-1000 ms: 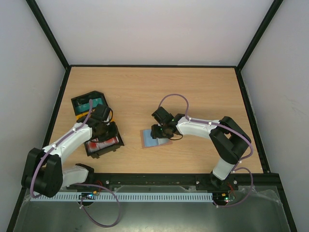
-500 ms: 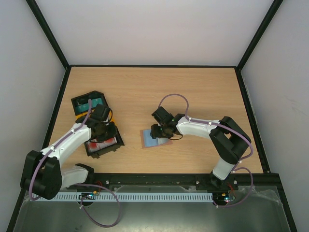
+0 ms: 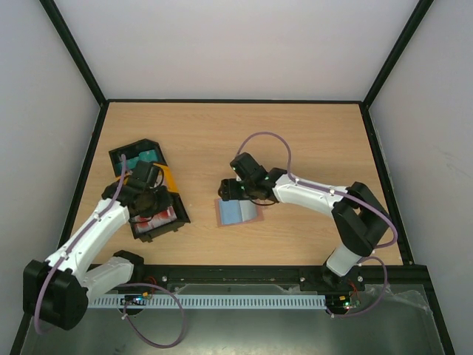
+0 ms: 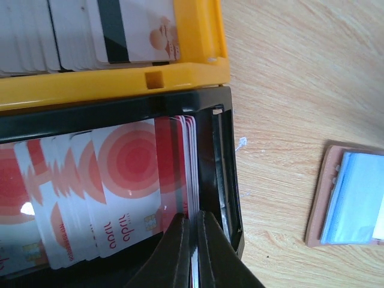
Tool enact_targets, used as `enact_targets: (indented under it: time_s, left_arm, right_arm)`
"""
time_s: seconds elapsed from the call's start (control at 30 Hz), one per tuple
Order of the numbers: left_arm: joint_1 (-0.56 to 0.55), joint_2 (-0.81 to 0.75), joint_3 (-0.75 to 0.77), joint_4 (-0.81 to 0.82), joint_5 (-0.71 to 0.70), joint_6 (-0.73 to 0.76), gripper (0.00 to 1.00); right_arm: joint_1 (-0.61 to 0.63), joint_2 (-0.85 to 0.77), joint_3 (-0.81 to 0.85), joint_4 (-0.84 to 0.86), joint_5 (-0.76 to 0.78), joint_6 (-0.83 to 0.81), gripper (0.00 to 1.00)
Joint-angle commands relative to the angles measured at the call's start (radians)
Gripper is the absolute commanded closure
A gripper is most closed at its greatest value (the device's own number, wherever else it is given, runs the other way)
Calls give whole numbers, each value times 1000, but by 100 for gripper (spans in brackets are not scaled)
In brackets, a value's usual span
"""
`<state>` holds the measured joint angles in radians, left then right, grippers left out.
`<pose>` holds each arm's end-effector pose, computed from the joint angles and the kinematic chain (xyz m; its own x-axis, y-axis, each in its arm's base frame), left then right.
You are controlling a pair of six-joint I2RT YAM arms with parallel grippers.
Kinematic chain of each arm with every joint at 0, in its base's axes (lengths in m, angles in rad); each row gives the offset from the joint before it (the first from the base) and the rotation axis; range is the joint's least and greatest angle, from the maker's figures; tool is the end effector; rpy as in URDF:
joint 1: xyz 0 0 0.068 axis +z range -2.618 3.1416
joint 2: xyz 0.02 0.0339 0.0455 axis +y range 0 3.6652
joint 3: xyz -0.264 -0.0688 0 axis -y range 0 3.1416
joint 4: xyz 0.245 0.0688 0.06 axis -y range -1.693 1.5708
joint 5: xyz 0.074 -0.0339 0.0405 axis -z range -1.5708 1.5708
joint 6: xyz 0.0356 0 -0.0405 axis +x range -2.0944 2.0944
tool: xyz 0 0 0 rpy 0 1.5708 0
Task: Put the credit cards into the card holder
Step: Pick up the credit card from the storage box.
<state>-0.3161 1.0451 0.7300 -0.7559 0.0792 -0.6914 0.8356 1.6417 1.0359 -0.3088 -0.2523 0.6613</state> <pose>0.1812 -0.0622 0.2269 -0.8632 -0.3864 -0.3249 -0.2654 0.8948 -0.3591 0.2218 0.2585 0.2007 -0.9232 -0.1343 -0.3600 -0.3211 0.7843 0.5308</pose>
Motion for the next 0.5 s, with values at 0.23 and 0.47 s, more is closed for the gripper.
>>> enact_targets:
  time_s: [0.23, 0.47]
  left_arm:
    - [139, -176, -19, -40, 120, 50, 97]
    - [234, -225, 11, -85, 189, 113, 97]
  right_arm:
    - [100, 104, 94, 458, -478, 131, 16]
    - [120, 201, 118, 645, -540, 286, 14]
